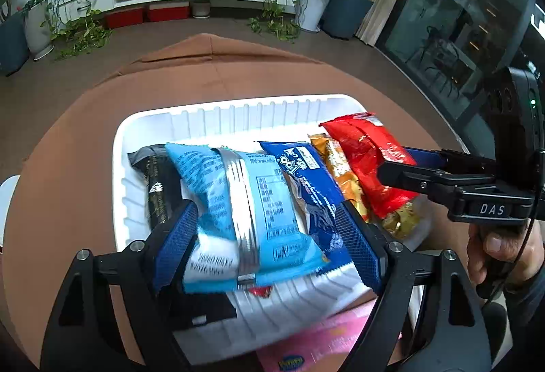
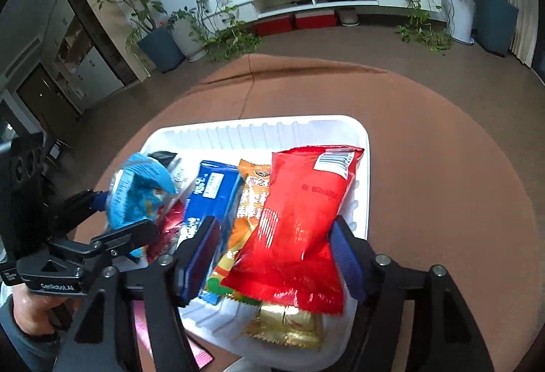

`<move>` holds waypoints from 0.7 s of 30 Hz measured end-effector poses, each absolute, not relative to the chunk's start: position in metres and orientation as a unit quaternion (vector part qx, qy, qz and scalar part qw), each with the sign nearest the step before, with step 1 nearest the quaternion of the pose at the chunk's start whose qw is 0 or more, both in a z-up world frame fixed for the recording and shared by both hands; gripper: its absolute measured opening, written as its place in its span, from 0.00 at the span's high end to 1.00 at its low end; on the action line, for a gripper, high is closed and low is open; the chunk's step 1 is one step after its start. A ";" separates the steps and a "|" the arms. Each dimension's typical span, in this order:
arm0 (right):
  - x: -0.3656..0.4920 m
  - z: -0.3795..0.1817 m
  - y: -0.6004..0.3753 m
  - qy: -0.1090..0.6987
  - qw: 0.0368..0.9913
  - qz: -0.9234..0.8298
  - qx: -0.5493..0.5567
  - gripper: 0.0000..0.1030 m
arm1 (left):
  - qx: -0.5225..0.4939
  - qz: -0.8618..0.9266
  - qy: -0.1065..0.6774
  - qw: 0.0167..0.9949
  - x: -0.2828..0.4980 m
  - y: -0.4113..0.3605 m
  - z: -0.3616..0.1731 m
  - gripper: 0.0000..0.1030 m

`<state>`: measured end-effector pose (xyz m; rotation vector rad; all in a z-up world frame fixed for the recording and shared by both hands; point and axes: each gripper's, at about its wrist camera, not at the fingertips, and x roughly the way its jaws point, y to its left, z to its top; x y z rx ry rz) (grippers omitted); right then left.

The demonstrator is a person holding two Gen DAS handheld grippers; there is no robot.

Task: Organize snacks
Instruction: 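Withdraw both tools back over the remaining snacks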

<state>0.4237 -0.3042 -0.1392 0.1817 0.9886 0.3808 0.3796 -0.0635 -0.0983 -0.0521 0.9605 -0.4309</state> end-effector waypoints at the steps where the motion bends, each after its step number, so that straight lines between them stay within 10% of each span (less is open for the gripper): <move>1: 0.420 -0.135 -0.307 0.468 0.860 0.183 0.092 0.31 | -0.027 -0.207 0.454 0.866 0.376 -0.063 -0.094 0.14; 21: 0.223 -0.091 -0.338 0.372 0.887 0.197 0.189 0.14 | -0.053 -0.157 0.438 0.883 0.160 -0.005 -0.066 0.00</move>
